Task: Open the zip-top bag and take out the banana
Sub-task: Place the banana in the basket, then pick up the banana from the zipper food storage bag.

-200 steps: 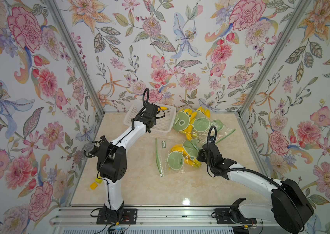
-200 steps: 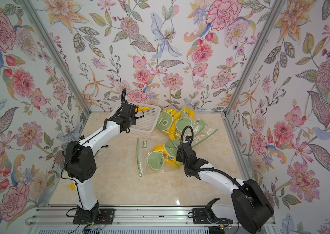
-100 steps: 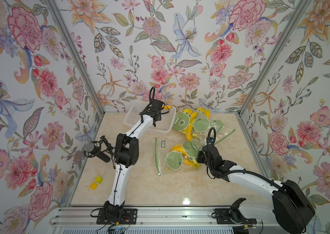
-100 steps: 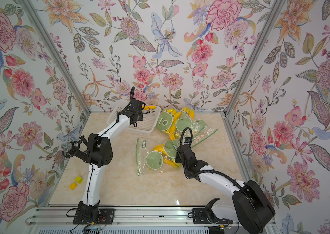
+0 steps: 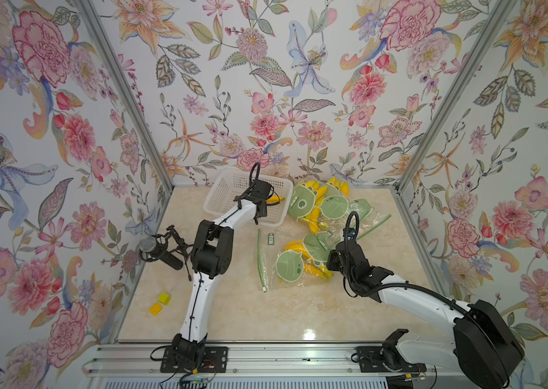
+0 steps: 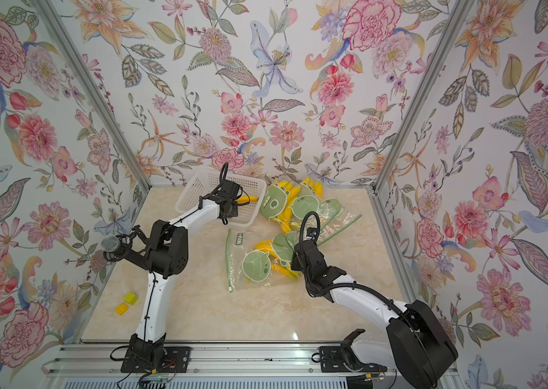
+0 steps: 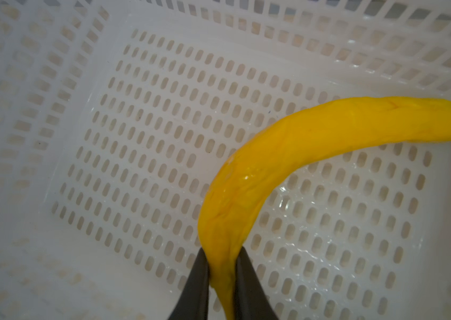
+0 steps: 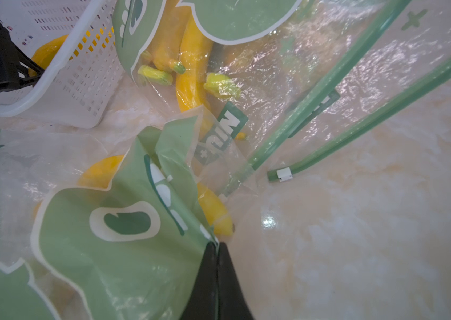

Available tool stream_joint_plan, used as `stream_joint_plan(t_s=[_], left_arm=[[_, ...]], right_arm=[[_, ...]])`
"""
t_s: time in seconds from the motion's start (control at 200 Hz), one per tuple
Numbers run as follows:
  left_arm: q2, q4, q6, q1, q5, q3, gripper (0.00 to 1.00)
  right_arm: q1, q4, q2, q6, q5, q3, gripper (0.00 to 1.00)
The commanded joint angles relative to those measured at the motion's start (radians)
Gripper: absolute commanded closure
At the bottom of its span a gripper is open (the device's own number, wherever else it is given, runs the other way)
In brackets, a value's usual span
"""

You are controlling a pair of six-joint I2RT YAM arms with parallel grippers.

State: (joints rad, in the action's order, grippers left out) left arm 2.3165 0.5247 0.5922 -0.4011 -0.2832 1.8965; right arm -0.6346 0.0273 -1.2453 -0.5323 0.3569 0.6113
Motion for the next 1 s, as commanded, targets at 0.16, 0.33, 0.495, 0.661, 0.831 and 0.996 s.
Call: stream_joint_plan(t_s=[0.16, 0.33, 0.495, 0.661, 0.831, 0.996], left_arm=[[-0.202, -0.110, 0.099, -0.043, 0.012, -0.272, 0.72], [-0.279, -0.133, 0.080, -0.054, 0.070, -0.296, 0.54], [-0.422, -0.146, 0.032, -0.058, 0.094, -0.338, 0.40], [-0.694, -0.228, -0.008, -0.066, 0.087, -0.601, 0.41], [-0.983, -0.305, -0.011, -0.092, 0.136, -0.955, 0.47], [-1.122, -0.403, 0.036, -0.163, 0.191, -1.221, 0.54]], right_arm=[[-0.008, 0.002, 0.004, 0.030, 0.039, 0.011, 1.00], [-0.007, 0.002, 0.018, 0.055, 0.037, 0.015, 1.00], [-0.005, -0.001, 0.037, 0.066, 0.028, 0.004, 1.00], [0.008, -0.016, 0.053, 0.079, 0.013, 0.001, 1.00], [0.024, -0.025, 0.052, 0.091, -0.007, 0.004, 1.00], [0.030, -0.025, 0.034, 0.097, -0.020, 0.010, 1.00]])
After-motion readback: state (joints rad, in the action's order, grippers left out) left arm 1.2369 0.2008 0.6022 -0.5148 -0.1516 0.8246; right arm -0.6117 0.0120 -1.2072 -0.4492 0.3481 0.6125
